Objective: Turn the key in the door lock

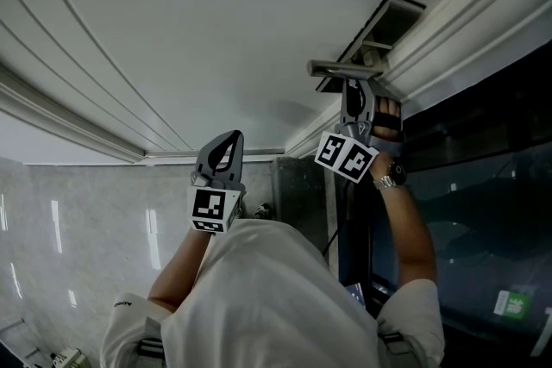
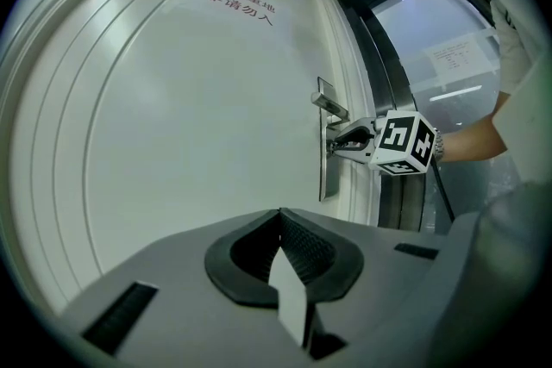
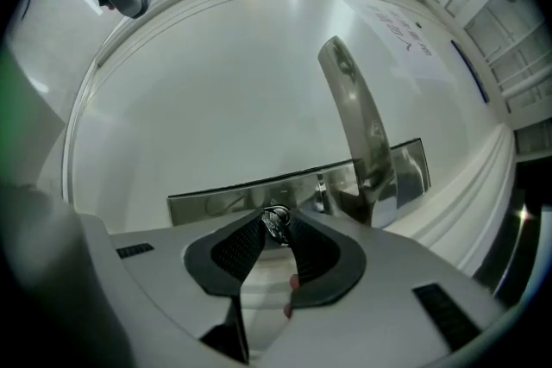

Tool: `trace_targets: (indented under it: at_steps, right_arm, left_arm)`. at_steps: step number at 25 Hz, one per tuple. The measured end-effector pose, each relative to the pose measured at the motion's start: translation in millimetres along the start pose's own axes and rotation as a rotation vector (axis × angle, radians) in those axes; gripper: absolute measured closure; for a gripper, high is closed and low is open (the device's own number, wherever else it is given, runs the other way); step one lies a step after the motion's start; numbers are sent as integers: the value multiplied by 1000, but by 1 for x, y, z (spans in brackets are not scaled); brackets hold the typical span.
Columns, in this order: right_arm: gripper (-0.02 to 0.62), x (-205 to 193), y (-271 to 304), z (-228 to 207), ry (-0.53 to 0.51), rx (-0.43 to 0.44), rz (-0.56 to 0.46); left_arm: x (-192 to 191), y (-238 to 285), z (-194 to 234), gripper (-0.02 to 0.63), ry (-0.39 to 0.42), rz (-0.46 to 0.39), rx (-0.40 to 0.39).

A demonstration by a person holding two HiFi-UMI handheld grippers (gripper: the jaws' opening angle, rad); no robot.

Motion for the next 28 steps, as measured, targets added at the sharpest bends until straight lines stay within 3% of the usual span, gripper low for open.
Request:
trace_targets:
  at_steps: [28]
  right_arm:
    - [509,-1,0,-10,481,21,-35]
  left_arm:
    - [-3,9,-13,598,-7,6,-11]
Point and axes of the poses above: the fingertips, and each gripper's own axes: y forward along the fingers, z to its left, x out of its top, the point moved 3 cm from there along -y, backward along the fingers, and after that the axes turned 5 degrees about x, right-handed, at the moved point
